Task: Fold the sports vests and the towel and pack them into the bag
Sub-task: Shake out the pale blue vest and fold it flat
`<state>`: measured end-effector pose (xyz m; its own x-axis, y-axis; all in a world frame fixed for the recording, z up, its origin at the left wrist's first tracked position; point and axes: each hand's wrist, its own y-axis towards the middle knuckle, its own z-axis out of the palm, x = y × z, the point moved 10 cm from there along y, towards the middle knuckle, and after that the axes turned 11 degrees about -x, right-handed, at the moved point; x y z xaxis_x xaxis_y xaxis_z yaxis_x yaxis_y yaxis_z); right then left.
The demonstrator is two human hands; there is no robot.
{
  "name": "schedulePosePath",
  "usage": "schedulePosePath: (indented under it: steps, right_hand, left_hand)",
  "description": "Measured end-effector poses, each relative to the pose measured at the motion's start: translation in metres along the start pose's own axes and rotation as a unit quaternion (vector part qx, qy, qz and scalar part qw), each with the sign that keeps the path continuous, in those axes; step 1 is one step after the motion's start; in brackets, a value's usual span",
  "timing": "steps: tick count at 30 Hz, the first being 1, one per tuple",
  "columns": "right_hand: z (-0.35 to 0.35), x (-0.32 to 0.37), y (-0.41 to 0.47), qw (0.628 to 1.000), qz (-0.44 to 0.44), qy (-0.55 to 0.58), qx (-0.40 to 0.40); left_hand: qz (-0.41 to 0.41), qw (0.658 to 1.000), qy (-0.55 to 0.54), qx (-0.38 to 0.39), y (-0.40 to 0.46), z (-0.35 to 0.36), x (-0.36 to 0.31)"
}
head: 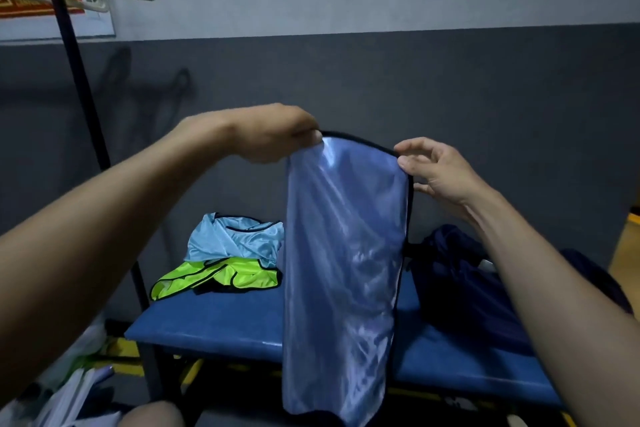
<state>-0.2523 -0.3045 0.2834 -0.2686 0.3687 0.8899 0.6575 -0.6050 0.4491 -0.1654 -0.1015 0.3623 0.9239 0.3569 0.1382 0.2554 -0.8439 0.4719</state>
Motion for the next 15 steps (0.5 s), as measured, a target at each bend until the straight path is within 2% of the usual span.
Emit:
schedulePosePath:
  steps: [3,6,8,11,13,15]
  right_hand:
    - [-0.016,-0.013,-0.013,0.999,0.0,-0.046,-0.019]
    - [-0.045,-0.032,-0.028,0.995,0.053,-0.087,-0.012]
    - [-0.07,-0.028,-0.032,0.991,0.073,-0.105,-0.028]
    - [-0.093,0.021,-0.018,0.99,0.033,-0.095,-0.095]
    - [-0.083,0.058,0.007,0.991,-0.004,-0.057,-0.122]
    - [-0.056,0.076,0.043,0.989,-0.029,-0.049,-0.134]
  left_hand:
    - [0.013,0.996,-0.034,0.079,-0.004,0.029,-0.018]
    - [0.044,0.99,-0.104,0.086,-0.001,0.048,-0.046]
    - [0.062,0.975,-0.206,0.06,0.003,0.052,-0.067]
    - [0.071,0.925,-0.372,-0.003,0.014,0.042,-0.085]
    - [0.047,0.888,-0.454,-0.05,0.024,0.03,-0.076]
    - [0.011,0.868,-0.487,-0.101,0.033,0.024,-0.05]
